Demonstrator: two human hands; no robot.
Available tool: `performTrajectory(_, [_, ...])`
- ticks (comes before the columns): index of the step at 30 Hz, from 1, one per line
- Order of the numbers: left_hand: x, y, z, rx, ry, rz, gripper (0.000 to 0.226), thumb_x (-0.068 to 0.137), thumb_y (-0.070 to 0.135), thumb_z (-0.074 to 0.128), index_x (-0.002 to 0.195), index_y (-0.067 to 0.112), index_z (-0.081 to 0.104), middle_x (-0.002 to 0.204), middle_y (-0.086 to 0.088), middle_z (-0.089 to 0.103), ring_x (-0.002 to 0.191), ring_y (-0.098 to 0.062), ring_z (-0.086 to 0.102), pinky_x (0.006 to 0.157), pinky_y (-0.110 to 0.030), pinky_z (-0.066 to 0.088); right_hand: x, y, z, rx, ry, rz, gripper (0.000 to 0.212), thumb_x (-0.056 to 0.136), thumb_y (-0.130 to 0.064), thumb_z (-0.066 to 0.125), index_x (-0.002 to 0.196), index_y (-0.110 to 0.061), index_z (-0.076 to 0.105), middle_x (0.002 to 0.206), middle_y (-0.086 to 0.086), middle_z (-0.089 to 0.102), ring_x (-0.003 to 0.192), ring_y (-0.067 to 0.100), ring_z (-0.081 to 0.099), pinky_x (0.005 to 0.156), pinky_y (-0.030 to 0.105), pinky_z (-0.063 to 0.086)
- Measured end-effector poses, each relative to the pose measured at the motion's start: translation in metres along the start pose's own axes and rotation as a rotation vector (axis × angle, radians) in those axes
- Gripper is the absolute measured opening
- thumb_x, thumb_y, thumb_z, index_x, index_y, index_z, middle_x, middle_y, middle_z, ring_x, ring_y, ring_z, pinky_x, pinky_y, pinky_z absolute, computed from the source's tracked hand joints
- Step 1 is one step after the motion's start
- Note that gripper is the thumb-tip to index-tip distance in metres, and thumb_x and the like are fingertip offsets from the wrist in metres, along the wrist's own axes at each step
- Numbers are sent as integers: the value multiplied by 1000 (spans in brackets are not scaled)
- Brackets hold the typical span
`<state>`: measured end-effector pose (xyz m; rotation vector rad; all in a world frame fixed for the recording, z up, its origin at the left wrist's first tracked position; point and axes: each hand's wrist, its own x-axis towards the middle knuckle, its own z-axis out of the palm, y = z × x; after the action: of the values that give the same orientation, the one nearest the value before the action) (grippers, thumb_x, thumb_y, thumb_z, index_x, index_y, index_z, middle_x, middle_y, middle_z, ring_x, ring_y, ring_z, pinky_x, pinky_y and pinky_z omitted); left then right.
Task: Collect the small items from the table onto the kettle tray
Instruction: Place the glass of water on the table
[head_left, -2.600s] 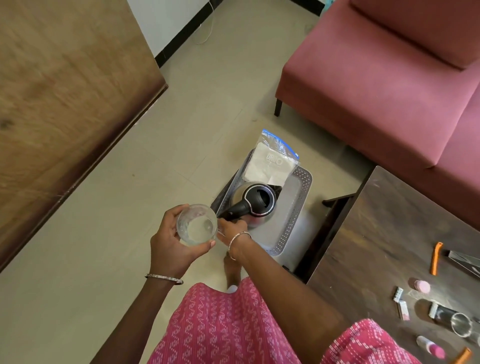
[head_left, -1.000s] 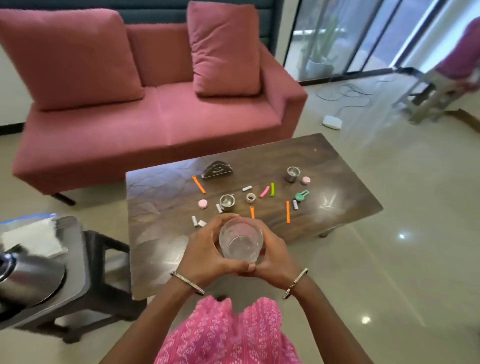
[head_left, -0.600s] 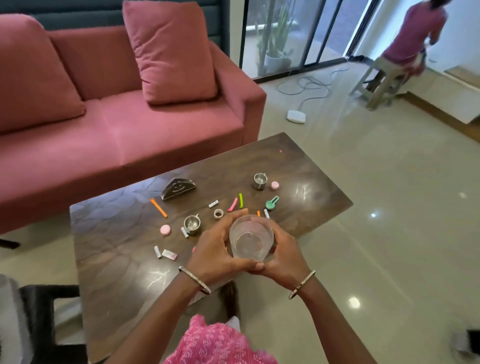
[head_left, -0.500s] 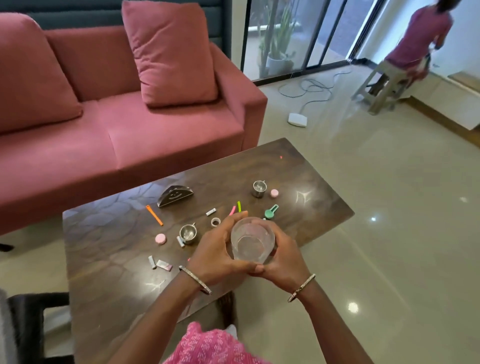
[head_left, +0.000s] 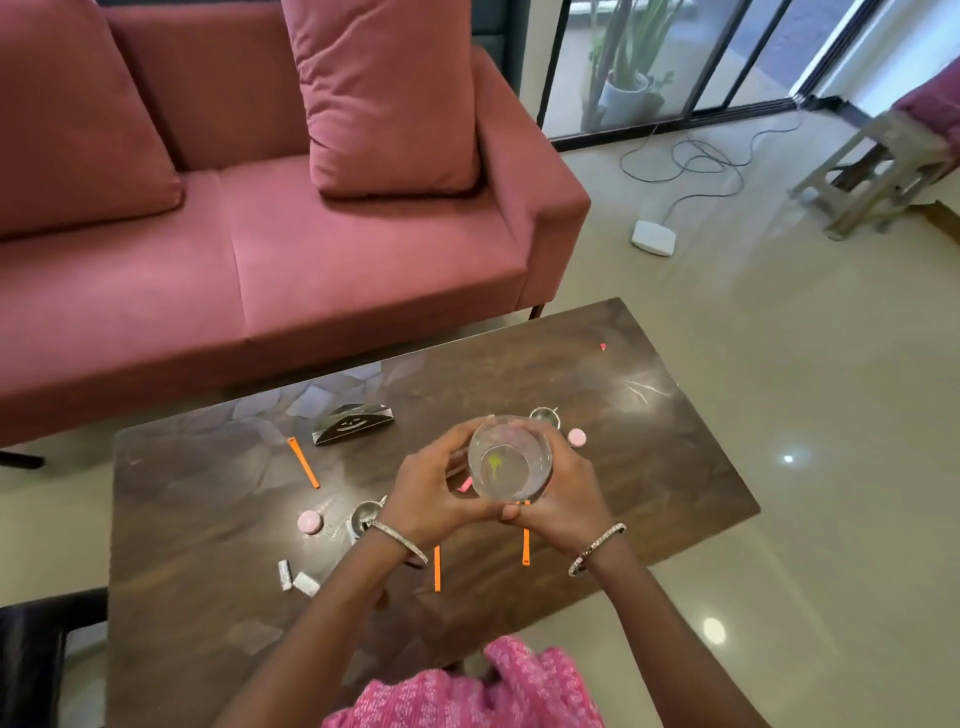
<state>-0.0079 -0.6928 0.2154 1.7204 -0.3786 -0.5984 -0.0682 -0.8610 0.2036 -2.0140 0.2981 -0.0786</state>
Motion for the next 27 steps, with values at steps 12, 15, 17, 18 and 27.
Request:
performTrajectory(12, [120,-64,-4,-96,212,-238,96,53,4,92,138,16,49,126,6,64,118,-1,58,99,-18,46,157,72,22,-106,-248,-60,82,46,-33,92,119,-15,60,119,-3,64,111,16,61,96,33,49])
performTrajectory(15, [156,-90,-8,-98,285,-297,95,52,3,92,137,17,51,123,8,64,113,9,58,90,-7,45,200,99,40,-159,-308,-35,83,47,-30,93,121,-15,59,120,0,64,111,20,61,97,34,49])
performTrajectory(17, [178,-109,-12,-105,317,-328,95,52,4,92,137,16,51,126,5,63,113,7,58,89,-8,45,224,118,54,-158,-323,-6,80,49,-29,92,121,-21,59,119,-4,65,111,16,62,96,33,49])
performTrajectory(18, [188,-120,-14,-115,332,-344,96,52,4,92,138,16,51,127,4,63,114,5,58,90,-9,46,236,129,61,-155,-335,3,78,49,-31,91,120,-23,59,118,-6,65,110,15,62,95,33,50])
performTrajectory(27, [251,-217,-26,-211,446,-461,94,55,-7,88,138,15,49,133,-2,60,119,-10,58,87,-14,50,306,209,122,-202,-438,77,84,43,-35,88,118,-43,51,108,-24,66,100,4,64,85,26,53])
